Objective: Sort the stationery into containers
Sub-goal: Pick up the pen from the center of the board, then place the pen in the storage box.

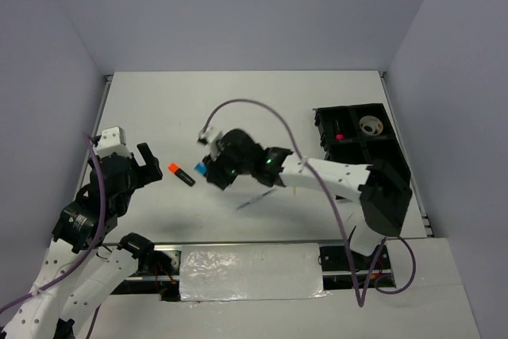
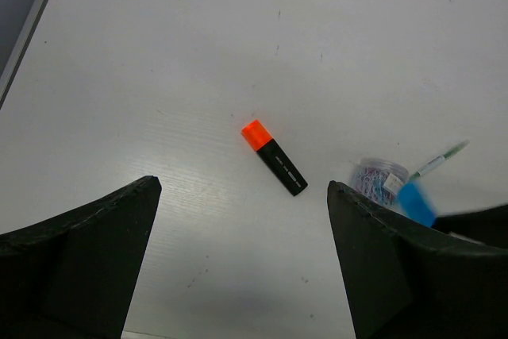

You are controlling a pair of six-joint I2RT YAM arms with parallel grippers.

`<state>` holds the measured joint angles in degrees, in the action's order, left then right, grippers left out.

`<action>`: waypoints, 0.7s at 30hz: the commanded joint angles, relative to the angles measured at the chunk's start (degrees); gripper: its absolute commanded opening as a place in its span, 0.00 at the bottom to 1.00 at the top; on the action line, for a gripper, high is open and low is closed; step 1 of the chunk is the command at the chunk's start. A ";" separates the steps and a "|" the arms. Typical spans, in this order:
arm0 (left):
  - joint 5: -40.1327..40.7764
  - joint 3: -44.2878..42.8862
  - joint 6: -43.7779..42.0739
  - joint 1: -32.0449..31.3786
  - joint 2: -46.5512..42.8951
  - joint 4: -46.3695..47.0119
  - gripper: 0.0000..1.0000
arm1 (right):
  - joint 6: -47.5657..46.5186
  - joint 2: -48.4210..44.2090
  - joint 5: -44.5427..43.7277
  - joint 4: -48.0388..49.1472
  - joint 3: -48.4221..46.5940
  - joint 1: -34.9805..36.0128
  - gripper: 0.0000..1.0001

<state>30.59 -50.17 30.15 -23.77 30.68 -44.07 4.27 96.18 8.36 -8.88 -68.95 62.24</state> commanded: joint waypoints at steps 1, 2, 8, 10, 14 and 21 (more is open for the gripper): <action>0.17 -1.33 -0.45 0.21 -1.23 2.33 0.99 | 5.65 -7.14 -4.74 0.38 1.89 -9.92 0.21; 0.17 -1.33 -0.53 0.21 -1.32 2.41 1.00 | 6.79 -8.11 -7.63 -2.95 1.89 -15.60 0.21; 0.09 -1.33 -0.53 0.21 -1.50 2.41 0.99 | 14.36 -11.81 -18.55 -15.71 0.31 -40.24 0.22; 0.09 -1.33 -0.53 0.21 -1.67 2.41 0.99 | 14.18 -10.85 -19.69 -18.69 -1.27 -45.08 0.22; 0.00 -1.24 -0.53 0.21 -1.67 2.50 0.99 | 14.36 -8.03 -20.93 -22.14 -4.96 -54.75 0.22; -0.09 -1.33 -0.62 0.30 -1.32 2.50 0.99 | 12.95 -1.88 -18.12 -22.67 -10.06 -61.79 0.29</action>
<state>30.59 -50.15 30.17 -23.77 29.43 -44.05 17.32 91.72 -10.31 -30.55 -75.11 1.52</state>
